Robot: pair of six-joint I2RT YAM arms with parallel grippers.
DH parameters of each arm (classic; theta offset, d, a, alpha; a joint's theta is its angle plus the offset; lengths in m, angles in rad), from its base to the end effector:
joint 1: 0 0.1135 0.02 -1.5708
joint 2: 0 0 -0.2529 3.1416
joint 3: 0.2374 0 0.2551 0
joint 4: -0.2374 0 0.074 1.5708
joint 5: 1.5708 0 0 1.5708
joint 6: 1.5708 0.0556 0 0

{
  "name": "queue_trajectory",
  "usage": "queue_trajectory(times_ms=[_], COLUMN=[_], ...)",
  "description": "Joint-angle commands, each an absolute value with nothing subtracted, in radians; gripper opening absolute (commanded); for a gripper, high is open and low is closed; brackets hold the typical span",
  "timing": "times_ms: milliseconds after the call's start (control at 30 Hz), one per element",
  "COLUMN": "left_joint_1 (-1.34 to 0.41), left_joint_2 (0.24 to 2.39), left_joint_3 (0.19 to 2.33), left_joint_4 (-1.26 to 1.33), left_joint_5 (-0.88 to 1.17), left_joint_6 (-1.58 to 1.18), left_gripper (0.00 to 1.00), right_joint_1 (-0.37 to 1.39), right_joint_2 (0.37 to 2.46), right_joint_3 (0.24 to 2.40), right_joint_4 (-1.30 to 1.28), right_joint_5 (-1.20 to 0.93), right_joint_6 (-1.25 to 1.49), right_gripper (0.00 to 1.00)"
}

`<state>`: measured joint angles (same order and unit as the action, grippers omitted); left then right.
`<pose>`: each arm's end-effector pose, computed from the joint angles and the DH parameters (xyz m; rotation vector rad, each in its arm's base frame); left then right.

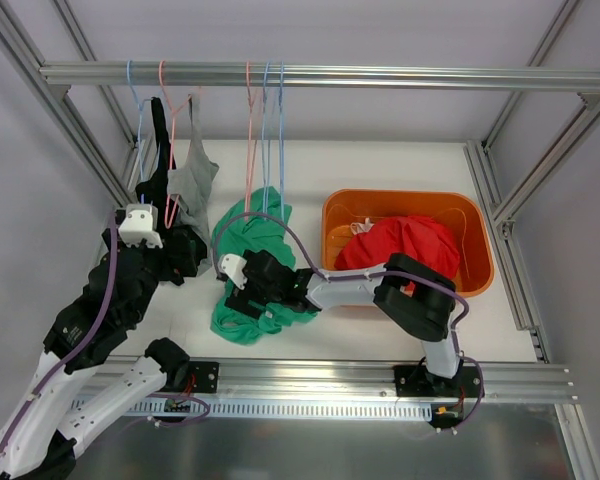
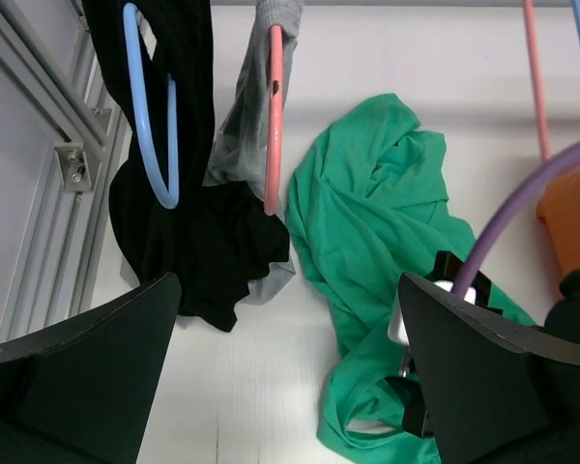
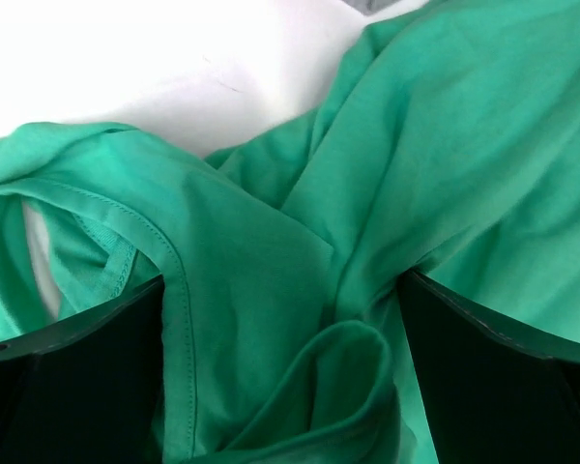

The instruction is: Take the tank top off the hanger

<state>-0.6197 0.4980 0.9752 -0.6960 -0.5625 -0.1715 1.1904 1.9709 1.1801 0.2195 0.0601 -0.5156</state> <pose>0.1057 -0.0390 0.3752 -0.0063 1.7560 -0.0727 0.1681 0.4115 0.1423 -1.6028 1.4466 0.3289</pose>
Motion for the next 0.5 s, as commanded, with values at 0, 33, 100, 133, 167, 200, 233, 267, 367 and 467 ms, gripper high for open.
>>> queue_trajectory(times_ms=[0,33,100,133,167,200,233,267,367,467], left_joint_1=[-0.606,-0.607,-0.606,-0.606,-0.604,-0.604,-0.603,-0.603,-0.601,-0.592], left_joint_2=[0.486,0.483,0.479,0.479,0.479,0.477,0.477,0.477,0.468,0.451], left_joint_3=[0.968,0.968,0.968,0.968,0.969,0.969,0.968,0.968,0.966,0.966], left_joint_4=[-0.669,-0.67,-0.667,-0.667,-0.666,-0.666,-0.667,-0.666,-0.664,-0.66], left_joint_5=[-0.532,-0.528,-0.511,-0.506,-0.502,-0.493,-0.488,-0.485,-0.486,-0.508], left_joint_6=[-0.16,-0.158,-0.158,-0.16,-0.156,-0.155,-0.153,-0.153,-0.152,-0.164], left_gripper=[0.99,0.98,0.99,0.98,0.99,0.99,0.99,0.99,0.99,0.99], right_joint_1=[1.164,1.157,1.143,1.144,1.143,1.143,1.144,1.152,1.186,1.229], right_joint_2=[2.049,2.059,2.085,2.089,2.089,2.085,2.076,2.063,1.965,1.818], right_joint_3=[1.157,1.148,1.147,1.141,1.134,1.125,1.114,1.086,1.023,0.982], right_joint_4=[0.184,0.18,0.163,0.161,0.161,0.164,0.169,0.176,0.196,0.202], right_joint_5=[-0.132,-0.191,-0.337,-0.363,-0.391,-0.446,-0.466,-0.477,-0.453,-0.397], right_joint_6=[-0.361,-0.33,-0.252,-0.229,-0.213,-0.184,-0.169,-0.16,-0.13,-0.127], right_gripper=[1.0,0.99,0.83,0.76,0.6,0.54,0.37,0.24,0.0,0.0])
